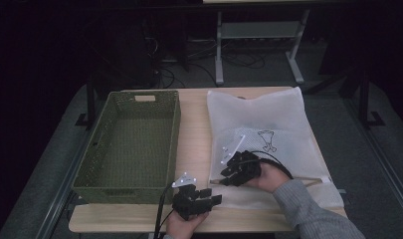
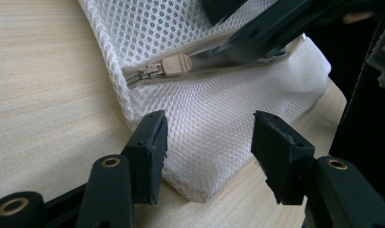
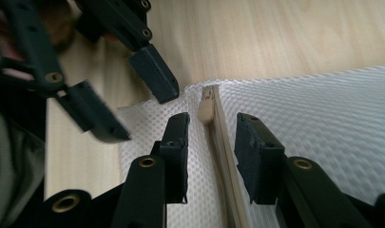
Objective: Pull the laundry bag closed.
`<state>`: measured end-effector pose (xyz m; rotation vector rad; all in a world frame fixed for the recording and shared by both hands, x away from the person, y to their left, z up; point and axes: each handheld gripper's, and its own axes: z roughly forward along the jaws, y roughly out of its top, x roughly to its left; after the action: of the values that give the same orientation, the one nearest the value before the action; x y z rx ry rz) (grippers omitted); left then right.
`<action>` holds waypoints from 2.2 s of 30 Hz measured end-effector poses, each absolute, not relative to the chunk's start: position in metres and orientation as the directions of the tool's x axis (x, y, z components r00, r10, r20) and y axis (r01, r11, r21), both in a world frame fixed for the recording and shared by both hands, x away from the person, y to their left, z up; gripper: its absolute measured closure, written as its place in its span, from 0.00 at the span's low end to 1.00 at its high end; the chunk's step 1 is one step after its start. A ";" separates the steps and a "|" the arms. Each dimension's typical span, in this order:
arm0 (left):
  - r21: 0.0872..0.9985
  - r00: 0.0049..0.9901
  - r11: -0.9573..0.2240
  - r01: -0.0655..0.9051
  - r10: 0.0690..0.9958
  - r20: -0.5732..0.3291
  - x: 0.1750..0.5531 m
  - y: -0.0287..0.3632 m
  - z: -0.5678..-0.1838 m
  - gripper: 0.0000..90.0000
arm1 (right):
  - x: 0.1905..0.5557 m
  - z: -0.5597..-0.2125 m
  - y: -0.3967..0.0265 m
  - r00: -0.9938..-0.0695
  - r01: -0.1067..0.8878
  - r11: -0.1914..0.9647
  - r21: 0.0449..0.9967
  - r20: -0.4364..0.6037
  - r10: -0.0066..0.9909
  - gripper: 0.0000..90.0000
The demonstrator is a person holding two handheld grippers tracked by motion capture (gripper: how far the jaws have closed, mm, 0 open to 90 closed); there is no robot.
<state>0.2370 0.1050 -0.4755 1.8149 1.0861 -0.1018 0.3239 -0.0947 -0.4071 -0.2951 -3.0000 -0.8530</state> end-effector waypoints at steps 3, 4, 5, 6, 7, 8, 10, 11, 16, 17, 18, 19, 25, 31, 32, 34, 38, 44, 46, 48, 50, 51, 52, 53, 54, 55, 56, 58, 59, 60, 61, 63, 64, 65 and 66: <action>0.694 0.596 -0.119 0.710 0.626 -0.502 0.237 0.105 -0.476 0.51 | 0.325 -0.415 -0.084 -0.984 0.172 0.849 0.500 0.052 0.169 0.70; 0.694 0.596 -0.119 0.710 0.626 -0.502 0.237 0.105 -0.476 0.51 | 0.325 -0.415 -0.084 -0.984 0.172 0.849 0.500 0.052 0.169 0.70; 0.693 0.597 -0.121 0.710 0.626 -0.502 0.237 0.105 -0.476 0.51 | 0.325 -0.417 -0.082 -0.985 0.165 0.853 0.494 0.048 0.163 0.70; 0.693 0.597 -0.123 0.711 0.626 -0.502 0.236 0.105 -0.476 0.51 | 0.325 -0.421 -0.078 -0.985 0.170 0.858 0.485 0.053 0.166 0.71; 0.692 0.596 -0.119 0.712 0.623 -0.506 0.236 0.105 -0.476 0.51 | 0.325 -0.422 -0.076 -0.985 0.165 0.862 0.479 0.043 0.164 0.72; 0.690 0.594 -0.118 0.714 0.623 -0.508 0.236 0.105 -0.476 0.51 | 0.324 -0.424 -0.073 -0.986 0.159 0.867 0.472 0.033 0.163 0.73; 0.691 0.596 -0.121 0.713 0.624 -0.505 0.236 0.105 -0.476 0.51 | 0.323 -0.426 -0.069 -0.987 0.151 0.873 0.464 0.022 0.159 0.77; 0.690 0.595 -0.121 0.714 0.624 -0.507 0.236 0.105 -0.476 0.51 | 0.323 -0.427 -0.067 -0.987 0.149 0.877 0.457 0.020 0.158 0.81; 0.691 0.591 -0.113 0.714 0.626 -0.509 0.234 0.106 -0.473 0.50 | 0.324 -0.426 -0.067 -0.986 0.156 0.884 0.440 0.018 0.165 0.90; 0.695 0.592 -0.109 0.711 0.625 -0.508 0.234 0.106 -0.472 0.50 | 0.325 -0.425 -0.067 -0.986 0.155 0.883 0.443 0.018 0.164 0.90; 0.697 0.597 -0.113 0.708 0.623 -0.505 0.233 0.106 -0.470 0.50 | 0.325 -0.423 -0.069 -0.986 0.161 0.879 0.449 0.025 0.167 0.90; 0.700 0.598 -0.114 0.705 0.627 -0.500 0.233 0.106 -0.468 0.50 | 0.325 -0.422 -0.070 -0.985 0.167 0.876 0.453 0.032 0.171 0.90; 0.706 0.595 -0.120 0.698 0.646 -0.478 0.233 0.105 -0.466 0.48 | 0.324 -0.412 -0.081 -0.981 0.185 0.860 0.475 0.045 0.186 0.90; 0.683 0.579 -0.141 0.716 0.666 -0.470 0.242 0.101 -0.469 0.51 | 0.321 -0.400 -0.088 -0.982 0.175 0.857 0.484 0.023 0.187 0.90; 0.679 0.578 -0.140 0.721 0.661 -0.478 0.244 0.100 -0.470 0.53 | 0.321 -0.398 -0.090 -0.982 0.175 0.857 0.484 0.024 0.187 0.90; 0.677 0.587 -0.150 0.720 0.652 -0.480 0.247 0.097 -0.470 0.58 | 0.320 -0.395 -0.091 -0.982 0.176 0.856 0.486 0.024 0.188 0.90; 0.666 0.581 -0.141 0.732 0.640 -0.503 0.254 0.095 -0.471 0.67 | 0.319 -0.394 -0.093 -0.982 0.180 0.853 0.490 0.035 0.187 0.90; 0.663 0.578 -0.131 0.737 0.630 -0.518 0.261 0.092 -0.473 0.83 | 0.319 -0.397 -0.094 -0.982 0.180 0.850 0.495 0.044 0.182 0.90; 0.673 0.585 -0.132 0.728 0.632 -0.509 0.261 0.092 -0.473 0.91 | 0.319 -0.398 -0.095 -0.980 0.192 0.847 0.495 0.054 0.191 0.90; 0.676 0.590 -0.133 0.724 0.627 -0.509 0.259 0.091 -0.472 0.92 | 0.320 -0.400 -0.096 -0.979 0.201 0.840 0.505 0.063 0.196 0.89; 0.684 0.597 -0.134 0.717 0.625 -0.503 0.259 0.092 -0.471 0.92 | 0.319 -0.403 -0.096 -0.977 0.208 0.838 0.505 0.065 0.203 0.89; 0.685 0.600 -0.137 0.715 0.624 -0.501 0.258 0.092 -0.471 0.92 | 0.319 -0.404 -0.096 -0.977 0.210 0.836 0.506 0.066 0.205 0.89; 0.689 0.604 -0.136 0.712 0.620 -0.501 0.257 0.093 -0.471 0.92 | 0.319 -0.405 -0.096 -0.976 0.213 0.834 0.508 0.069 0.208 0.89; 0.694 0.606 -0.135 0.707 0.621 -0.497 0.256 0.093 -0.471 0.92 | 0.319 -0.406 -0.096 -0.973 0.227 0.831 0.507 0.082 0.215 0.88; 0.698 0.613 -0.143 0.702 0.621 -0.488 0.255 0.093 -0.471 0.92 | 0.320 -0.408 -0.096 -0.972 0.230 0.829 0.510 0.087 0.216 0.87; 0.702 0.619 -0.150 0.697 0.620 -0.482 0.254 0.093 -0.471 0.92 | 0.320 -0.409 -0.095 -0.972 0.231 0.825 0.515 0.090 0.216 0.87; 0.701 0.620 -0.150 0.697 0.618 -0.484 0.253 0.094 -0.471 0.92 | 0.320 -0.410 -0.095 -0.972 0.234 0.825 0.514 0.097 0.215 0.87; 0.696 0.616 -0.142 0.704 0.611 -0.498 0.254 0.096 -0.472 0.92 | 0.320 -0.410 -0.093 -0.971 0.237 0.824 0.515 0.104 0.214 0.89; 0.692 0.613 -0.138 0.709 0.606 -0.507 0.255 0.096 -0.472 0.90 | 0.320 -0.410 -0.093 -0.972 0.233 0.824 0.517 0.102 0.211 0.89; 0.689 0.610 -0.135 0.712 0.604 -0.512 0.255 0.097 -0.472 0.86 | 0.319 -0.409 -0.093 -0.972 0.233 0.825 0.515 0.102 0.211 0.90; 0.690 0.611 -0.133 0.711 0.603 -0.513 0.255 0.097 -0.472 0.80 | 0.319 -0.409 -0.094 -0.973 0.231 0.826 0.515 0.100 0.209 0.90; 0.689 0.606 -0.123 0.714 0.601 -0.521 0.256 0.096 -0.471 0.76 | 0.318 -0.408 -0.095 -0.972 0.232 0.823 0.518 0.105 0.208 0.90; 0.691 0.606 -0.122 0.712 0.603 -0.518 0.257 0.096 -0.471 0.78 | 0.318 -0.407 -0.095 -0.973 0.231 0.825 0.516 0.100 0.209 0.90; 0.693 0.602 -0.114 0.712 0.606 -0.519 0.257 0.097 -0.470 0.84 | 0.318 -0.407 -0.095 -0.974 0.225 0.827 0.514 0.093 0.207 0.90; 0.700 0.607 -0.112 0.706 0.605 -0.516 0.257 0.098 -0.470 0.88 | 0.317 -0.406 -0.096 -0.974 0.225 0.829 0.512 0.089 0.210 0.90</action>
<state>0.2573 0.0978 -0.4703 1.7988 1.0650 -0.1222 0.3167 -0.0956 -0.4059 -0.3538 -2.9763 -0.8388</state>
